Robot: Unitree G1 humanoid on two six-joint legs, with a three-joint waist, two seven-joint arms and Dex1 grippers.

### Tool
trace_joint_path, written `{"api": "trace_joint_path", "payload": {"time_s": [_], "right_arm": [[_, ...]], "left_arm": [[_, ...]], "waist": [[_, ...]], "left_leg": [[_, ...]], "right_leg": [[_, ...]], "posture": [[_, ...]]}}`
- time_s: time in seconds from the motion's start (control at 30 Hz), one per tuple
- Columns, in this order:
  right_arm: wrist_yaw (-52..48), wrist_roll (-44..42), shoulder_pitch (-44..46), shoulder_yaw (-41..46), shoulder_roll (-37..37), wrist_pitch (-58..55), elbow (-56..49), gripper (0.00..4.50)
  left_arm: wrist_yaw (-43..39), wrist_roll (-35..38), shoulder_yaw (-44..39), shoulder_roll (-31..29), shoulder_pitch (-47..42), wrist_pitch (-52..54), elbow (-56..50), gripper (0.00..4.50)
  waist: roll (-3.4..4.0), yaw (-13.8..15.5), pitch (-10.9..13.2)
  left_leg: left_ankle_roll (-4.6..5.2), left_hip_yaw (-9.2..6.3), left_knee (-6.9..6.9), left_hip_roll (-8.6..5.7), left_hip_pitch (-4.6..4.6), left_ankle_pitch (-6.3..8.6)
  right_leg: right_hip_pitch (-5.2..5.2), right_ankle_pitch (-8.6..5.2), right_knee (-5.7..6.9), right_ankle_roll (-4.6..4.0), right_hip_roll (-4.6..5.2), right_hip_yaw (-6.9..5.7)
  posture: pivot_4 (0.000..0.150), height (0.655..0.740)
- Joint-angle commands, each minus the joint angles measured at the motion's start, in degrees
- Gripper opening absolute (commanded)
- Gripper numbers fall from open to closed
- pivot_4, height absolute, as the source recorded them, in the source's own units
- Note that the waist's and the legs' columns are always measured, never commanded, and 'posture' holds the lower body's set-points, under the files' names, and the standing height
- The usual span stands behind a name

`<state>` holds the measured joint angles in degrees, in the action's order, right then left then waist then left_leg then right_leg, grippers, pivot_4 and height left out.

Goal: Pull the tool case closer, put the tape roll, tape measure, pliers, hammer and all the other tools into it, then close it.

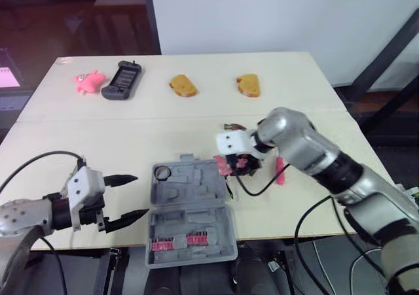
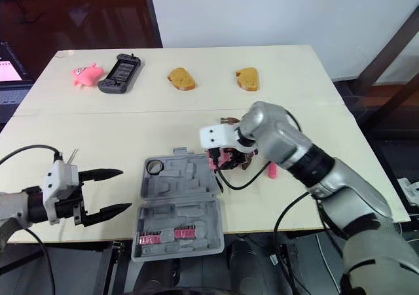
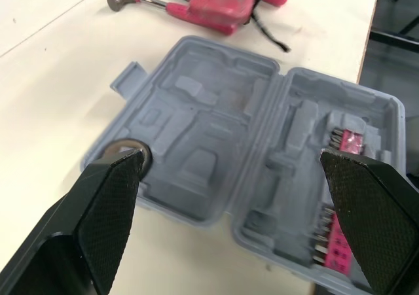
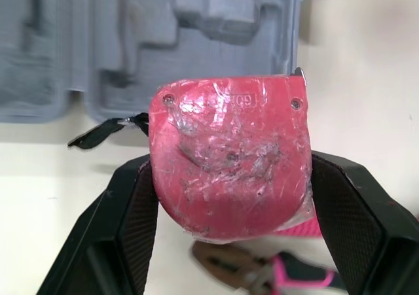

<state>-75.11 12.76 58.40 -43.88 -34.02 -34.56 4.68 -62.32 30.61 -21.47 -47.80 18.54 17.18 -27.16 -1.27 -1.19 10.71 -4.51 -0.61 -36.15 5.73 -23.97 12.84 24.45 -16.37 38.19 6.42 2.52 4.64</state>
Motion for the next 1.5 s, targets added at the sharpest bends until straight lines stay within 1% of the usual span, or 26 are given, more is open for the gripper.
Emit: {"api": "trace_joint_path", "payload": {"time_s": [0.03,0.1,0.23,0.5,0.77,0.93,1.3,1.5], "right_arm": [[1.2,2.5,3.3,-0.4,4.7,1.5,4.5,2.92],[2.2,3.8,4.1,-0.8,7.3,2.2,7.1,2.92],[2.4,5.9,3.9,-1.9,9.8,3.5,9.5,2.92],[2.6,8.9,2.1,-3.0,11.8,3.3,11.8,2.92],[1.8,10.4,-0.9,-3.1,12.7,1.5,10.9,2.92],[3.4,10.9,-1.1,-2.1,14.0,0.2,12.4,2.92],[5.8,10.9,-1.7,-0.2,15.1,-3.5,11.4,2.92],[4.9,10.2,-3.0,0.2,14.7,-6.6,7.7,2.92]], "left_arm": [[1.5,0.1,-2.8,0.9,2.1,-0.8,-3.2,4.50],[2.1,0.2,-3.4,1.3,3.2,-0.8,-4.0,4.50],[2.9,0.1,-3.9,1.7,4.8,-0.6,-5.2,4.50],[3.5,0.0,-4.1,1.3,5.5,-0.5,-5.7,4.50],[3.4,-0.6,-3.4,1.1,5.1,-0.9,-5.2,4.50],[3.2,-1.0,-2.8,1.1,4.8,-1.0,-5.0,4.50],[2.7,-1.5,-2.0,0.9,3.7,-0.7,-4.5,4.50],[2.5,-1.8,-1.4,0.8,3.1,-0.6,-4.3,4.50]], "waist": [[0.01,0.1,0.0],[0.00,0.1,0.0],[0.00,0.3,0.0],[0.00,0.1,0.0],[0.00,0.1,0.0],[0.00,0.1,0.0],[0.00,0.0,0.0],[0.00,0.1,0.0]], "left_leg": [[0.00,0.00,0.02,0.00,0.00,0.00],[0.00,0.00,0.00,0.00,0.00,0.00],[-0.01,0.00,0.01,-0.01,0.00,0.00],[-0.01,0.00,0.02,0.00,0.00,0.00],[-0.01,0.00,0.03,0.00,0.01,0.00],[-0.01,0.00,0.03,0.00,0.01,0.00],[-0.01,0.00,0.03,0.00,0.01,0.01],[-0.01,0.00,0.03,0.00,0.01,0.01]], "right_leg": [[0.01,0.00,0.01,0.00,0.00,0.00],[0.01,0.00,0.04,-0.01,0.00,0.00],[0.00,-0.01,0.03,-0.04,0.01,-0.01],[0.02,-0.01,0.04,-0.04,0.00,-0.01],[0.02,-0.01,0.04,-0.04,0.00,-0.02],[0.02,-0.01,0.04,-0.04,0.00,-0.02],[0.02,-0.04,0.04,-0.10,0.00,-0.02],[0.02,-0.03,0.04,-0.09,0.00,-0.02]], "posture": [[0.150,0.7238],[0.150,0.7238],[0.150,0.7238],[0.150,0.7238],[0.150,0.7238],[0.150,0.7238],[0.150,0.7238],[0.150,0.7238]]}}
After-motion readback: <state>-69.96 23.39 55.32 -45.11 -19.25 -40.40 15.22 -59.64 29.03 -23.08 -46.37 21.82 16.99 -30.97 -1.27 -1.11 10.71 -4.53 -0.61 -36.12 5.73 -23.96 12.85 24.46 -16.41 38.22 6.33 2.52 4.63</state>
